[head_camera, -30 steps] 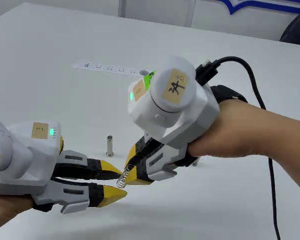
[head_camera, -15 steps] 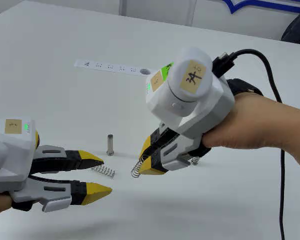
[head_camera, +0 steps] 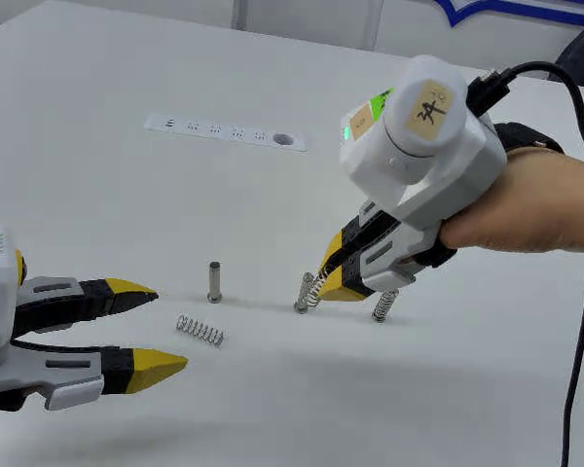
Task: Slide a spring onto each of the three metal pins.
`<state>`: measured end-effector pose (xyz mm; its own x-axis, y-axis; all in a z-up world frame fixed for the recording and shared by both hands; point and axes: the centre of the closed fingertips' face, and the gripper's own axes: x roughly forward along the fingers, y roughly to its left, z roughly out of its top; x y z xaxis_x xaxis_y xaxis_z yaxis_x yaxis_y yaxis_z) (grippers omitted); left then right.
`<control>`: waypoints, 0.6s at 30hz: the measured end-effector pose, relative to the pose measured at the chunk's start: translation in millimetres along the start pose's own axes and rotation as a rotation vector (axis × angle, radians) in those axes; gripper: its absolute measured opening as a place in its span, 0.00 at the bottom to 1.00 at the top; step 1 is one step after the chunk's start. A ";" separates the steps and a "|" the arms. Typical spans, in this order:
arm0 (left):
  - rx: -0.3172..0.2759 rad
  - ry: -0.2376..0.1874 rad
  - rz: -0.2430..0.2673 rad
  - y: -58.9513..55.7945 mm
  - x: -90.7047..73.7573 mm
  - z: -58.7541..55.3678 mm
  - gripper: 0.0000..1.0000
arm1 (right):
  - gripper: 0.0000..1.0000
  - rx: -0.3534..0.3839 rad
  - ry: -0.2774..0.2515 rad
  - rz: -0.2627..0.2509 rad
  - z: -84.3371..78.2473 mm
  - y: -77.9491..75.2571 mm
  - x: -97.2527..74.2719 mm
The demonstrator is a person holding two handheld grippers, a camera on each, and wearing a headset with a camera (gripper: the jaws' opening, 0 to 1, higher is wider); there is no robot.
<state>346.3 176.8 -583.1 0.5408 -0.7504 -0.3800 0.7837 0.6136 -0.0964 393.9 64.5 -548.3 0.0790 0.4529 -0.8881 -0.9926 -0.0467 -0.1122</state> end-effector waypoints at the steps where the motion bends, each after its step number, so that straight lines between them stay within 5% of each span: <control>1: -0.001 0.000 0.001 0.0 -0.3 -0.5 0.51 | 0.12 0.002 0.003 -0.003 -1.0 -2.8 0.0; 18: -0.012 -0.001 0.010 1.1 -2.5 -1.0 0.53 | 0.12 0.041 0.045 -0.040 -12.2 -37.9 17.4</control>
<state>345.5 179.6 -583.2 0.5492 -0.7442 -0.3802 0.7744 0.6242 -0.1032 434.0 63.3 -564.9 0.1214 0.4131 -0.9026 -0.9915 0.0072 -0.1301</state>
